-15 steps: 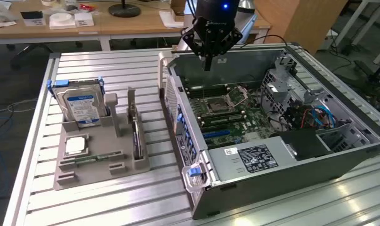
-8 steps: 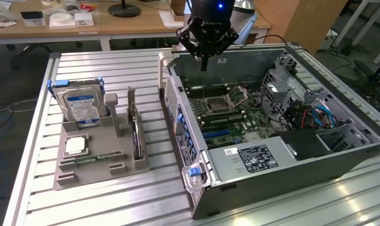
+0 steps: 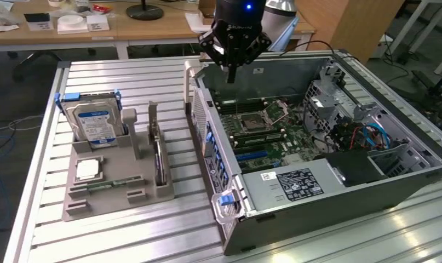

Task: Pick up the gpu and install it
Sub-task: 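Reach for the gpu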

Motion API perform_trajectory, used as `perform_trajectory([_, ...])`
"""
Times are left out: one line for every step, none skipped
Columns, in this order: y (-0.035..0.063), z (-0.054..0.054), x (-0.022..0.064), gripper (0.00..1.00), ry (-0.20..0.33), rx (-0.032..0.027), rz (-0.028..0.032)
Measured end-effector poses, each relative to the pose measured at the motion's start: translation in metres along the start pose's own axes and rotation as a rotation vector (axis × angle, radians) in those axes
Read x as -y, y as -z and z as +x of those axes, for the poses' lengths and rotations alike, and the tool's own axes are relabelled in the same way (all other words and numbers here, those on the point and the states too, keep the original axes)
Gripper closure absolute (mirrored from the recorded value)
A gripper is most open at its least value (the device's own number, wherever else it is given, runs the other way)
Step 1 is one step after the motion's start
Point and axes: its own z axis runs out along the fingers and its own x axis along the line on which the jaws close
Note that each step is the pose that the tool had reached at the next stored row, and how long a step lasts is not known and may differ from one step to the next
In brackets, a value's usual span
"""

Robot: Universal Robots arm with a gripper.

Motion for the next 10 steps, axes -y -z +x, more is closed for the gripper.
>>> perform_trajectory([0.0001, 0.002, 0.0001, 0.89, 0.000, 0.0000, 0.0000])
perform_trajectory([0.0001, 0.003, 0.0002, 0.89, 0.000, -0.0001, 0.0000])
perform_trajectory([0.0002, 0.005, 0.0004, 0.89, 0.000, -0.0001, 0.0001])
perform_trajectory([0.0002, 0.006, 0.0005, 0.89, 0.000, 0.0000, 0.0000])
perform_trajectory([0.0002, 0.008, 0.0006, 0.89, 0.000, 0.0000, 0.0000])
perform_trajectory([0.0003, 0.009, 0.0007, 0.89, 0.000, 0.0000, 0.0000])
perform_trajectory([0.0003, 0.011, 0.0009, 0.89, 0.000, 0.0000, 0.0000])
perform_trajectory([0.0003, 0.013, 0.0010, 0.89, 0.000, 0.0000, 0.0000])
perform_trajectory([0.0004, 0.014, 0.0011, 0.89, 0.000, 0.0000, 0.0000])
perform_trajectory([0.0004, 0.016, 0.0012, 0.89, 0.000, 0.0000, 0.0000])
